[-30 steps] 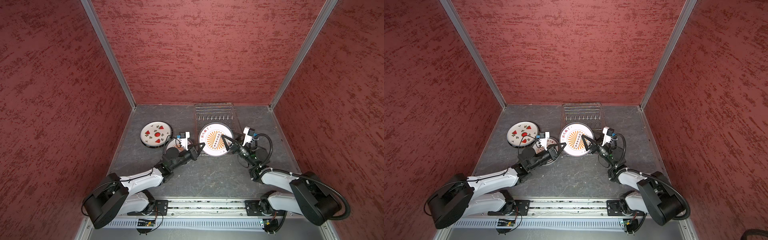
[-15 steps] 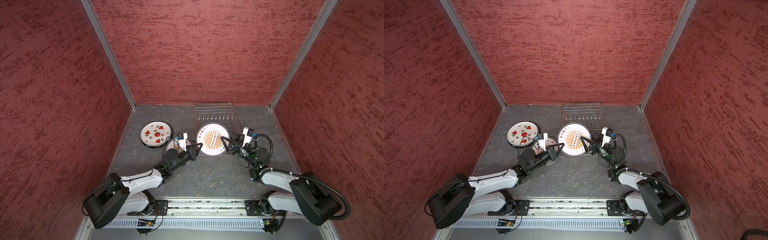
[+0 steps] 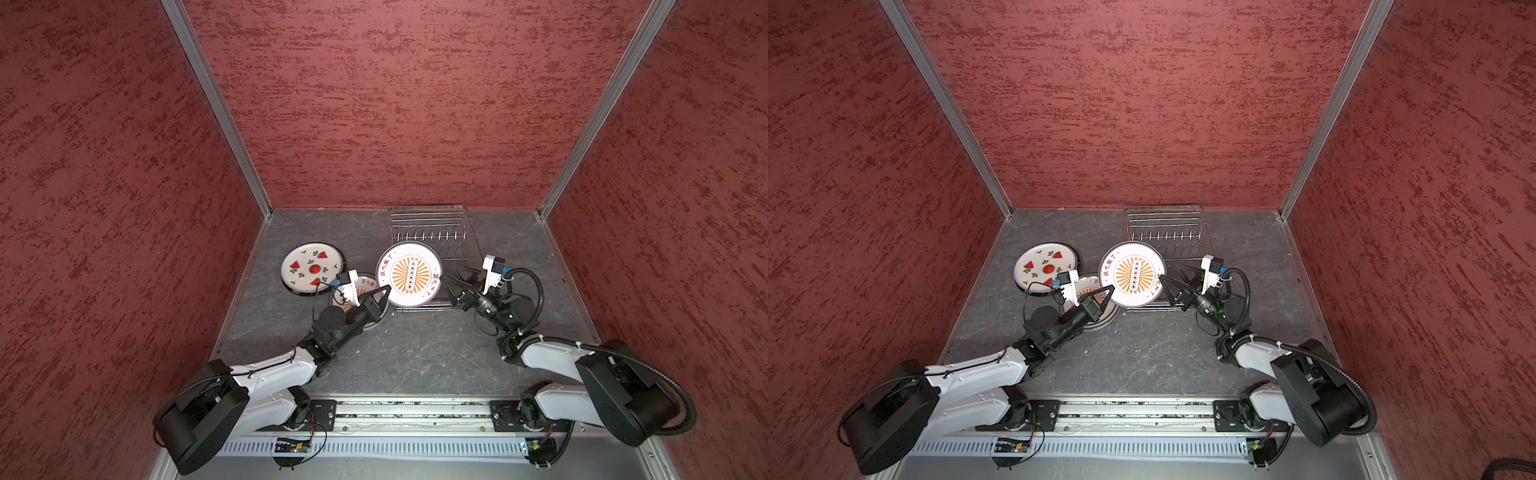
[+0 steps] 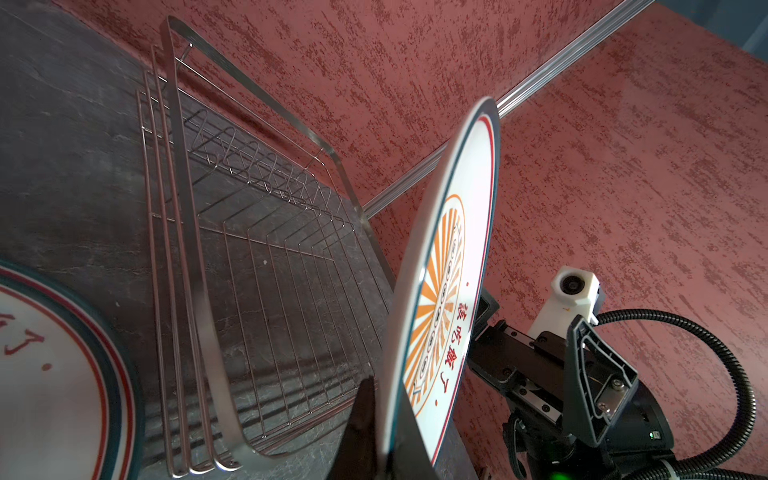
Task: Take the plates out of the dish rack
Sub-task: 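Close the left gripper on the plate rim while the right gripper releases, then move the sunburst plate with the left gripper over the stack while the right withdraws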
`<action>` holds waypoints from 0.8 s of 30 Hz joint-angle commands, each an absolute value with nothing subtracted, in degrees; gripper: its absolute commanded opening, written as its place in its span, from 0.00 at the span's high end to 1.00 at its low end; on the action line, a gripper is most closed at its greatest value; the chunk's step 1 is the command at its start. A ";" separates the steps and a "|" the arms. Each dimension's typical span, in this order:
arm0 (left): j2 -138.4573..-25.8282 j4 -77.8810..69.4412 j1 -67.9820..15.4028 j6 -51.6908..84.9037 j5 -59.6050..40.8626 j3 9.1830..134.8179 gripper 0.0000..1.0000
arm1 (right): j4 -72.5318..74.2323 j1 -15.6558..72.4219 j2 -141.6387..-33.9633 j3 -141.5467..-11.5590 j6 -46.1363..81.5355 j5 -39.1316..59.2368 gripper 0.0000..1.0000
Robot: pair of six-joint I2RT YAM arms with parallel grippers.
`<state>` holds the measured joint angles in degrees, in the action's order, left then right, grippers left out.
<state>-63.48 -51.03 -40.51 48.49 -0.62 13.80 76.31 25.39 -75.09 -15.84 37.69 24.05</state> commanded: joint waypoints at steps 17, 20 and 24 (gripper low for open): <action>-51.19 -48.12 -37.18 51.23 7.33 8.75 1.00 | 65.15 32.48 -77.26 -24.18 28.25 24.28 0.03; -49.52 -46.70 -36.92 51.32 7.90 8.38 1.00 | 63.32 33.89 -77.82 -25.54 26.59 23.50 0.04; -47.71 -45.24 -36.52 51.81 8.93 7.77 1.00 | 60.05 35.94 -79.24 -28.11 24.29 23.72 0.04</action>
